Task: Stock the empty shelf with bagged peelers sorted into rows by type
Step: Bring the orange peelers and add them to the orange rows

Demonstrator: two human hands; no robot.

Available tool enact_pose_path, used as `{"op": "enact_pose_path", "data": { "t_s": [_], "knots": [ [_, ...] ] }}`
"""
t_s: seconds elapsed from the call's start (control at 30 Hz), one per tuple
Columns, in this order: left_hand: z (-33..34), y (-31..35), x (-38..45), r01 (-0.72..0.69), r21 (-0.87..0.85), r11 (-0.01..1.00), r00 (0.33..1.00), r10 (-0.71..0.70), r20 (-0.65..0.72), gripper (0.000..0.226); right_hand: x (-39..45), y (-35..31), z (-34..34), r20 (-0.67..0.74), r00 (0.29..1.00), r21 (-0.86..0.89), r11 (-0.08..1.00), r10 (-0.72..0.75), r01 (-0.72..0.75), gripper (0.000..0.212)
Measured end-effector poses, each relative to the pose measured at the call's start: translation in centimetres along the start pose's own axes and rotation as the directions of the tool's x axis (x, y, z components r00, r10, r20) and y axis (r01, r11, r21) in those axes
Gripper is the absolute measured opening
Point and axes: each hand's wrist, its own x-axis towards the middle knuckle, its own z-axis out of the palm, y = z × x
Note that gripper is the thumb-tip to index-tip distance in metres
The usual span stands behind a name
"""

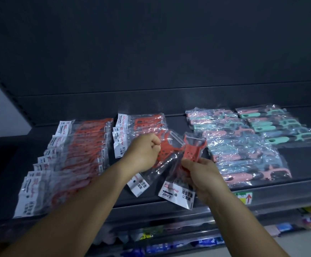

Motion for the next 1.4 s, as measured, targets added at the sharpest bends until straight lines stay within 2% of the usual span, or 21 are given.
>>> {"op": "enact_pose_path", "data": {
  "t_s": [0.13, 0.33, 0.47, 0.53, 0.63, 0.7, 0.83, 0.93, 1.0, 1.07, 1.13, 1.27, 1.4],
  "knots": [
    [-0.3, -1.3, 1.7, 0.003, 0.176, 0.984, 0.991, 0.02, -0.13, 0.014, 0.2, 0.1, -0.2, -0.04, 0.999, -0.053, 0.999, -0.003, 0.001, 0.012],
    [1.0, -1.6, 3.2, -0.114, 0.366, 0.924, 0.983, 0.159, -0.093, 0.021, 0.5, 0.3, -0.4, -0.051, 0.998, -0.057, 0.998, -0.038, 0.035, 0.017],
    [0.8, -1.7, 2.8, -0.114, 0.474, 0.873, 0.977, 0.185, -0.106, 0.024, 0.4, 0.2, -0.1, -0.029, 0.998, 0.003, 0.999, -0.054, 0.054, 0.011],
    [0.6, -1.1, 1.8, -0.135, 0.37, 0.919, 0.974, 0.192, -0.123, 0.02, 0.3, 0.1, 0.3, -0.032, 0.997, 0.05, 0.997, -0.063, 0.065, 0.01],
    [1.0, 0.6, -0.5, -0.059, 0.012, 0.998, 0.995, 0.058, 0.077, 0.028, 0.1, 0.1, 1.0, -0.021, 0.996, 0.113, 0.99, -0.088, 0.09, 0.015],
    [1.6, 1.1, -1.3, 0.03, -0.105, 0.994, 0.988, -0.013, 0.153, 0.025, -0.1, 0.0, 1.3, -0.006, 0.994, 0.134, 0.985, -0.105, 0.105, 0.016],
    [2.0, 1.4, -1.8, 0.133, -0.367, 0.921, 0.985, -0.081, 0.155, 0.03, -0.2, 0.3, 1.4, 0.034, 0.992, 0.146, 0.982, -0.122, 0.116, 0.015],
    [1.8, 1.2, -1.7, 0.099, -0.292, 0.951, 0.99, -0.065, 0.126, 0.042, 0.0, 0.8, 1.0, 0.038, 0.987, 0.061, 0.986, -0.155, 0.153, 0.015],
    [0.8, 0.8, -1.5, 0.089, -0.196, 0.977, 0.989, -0.064, 0.131, 0.047, 0.4, 0.8, 0.5, -0.058, 0.977, -0.024, 0.979, -0.203, 0.202, 0.018],
    [-0.5, 0.3, -1.2, 0.083, -0.088, 0.993, 0.984, -0.067, 0.167, 0.05, 0.9, 0.6, -0.3, -0.145, 0.953, -0.127, 0.96, -0.268, 0.25, 0.035],
    [-1.5, -0.4, -0.9, 0.08, -0.003, 0.997, 0.976, -0.078, 0.202, 0.052, 1.4, 0.4, -0.8, -0.144, 0.936, -0.239, 0.929, -0.322, 0.282, 0.046],
    [-2.1, -1.3, -0.3, 0.025, 0.132, 0.991, 0.965, -0.058, 0.254, 0.05, 1.6, 0.4, -0.7, -0.007, 0.93, -0.592, 0.751, -0.367, 0.292, 0.019],
    [-1.8, -1.4, 0.4, -0.039, 0.286, 0.957, 0.969, -0.033, 0.244, 0.044, 1.6, 0.5, -0.3, 0.044, 0.936, -0.735, 0.623, -0.348, 0.266, 0.013]
  ]
}}
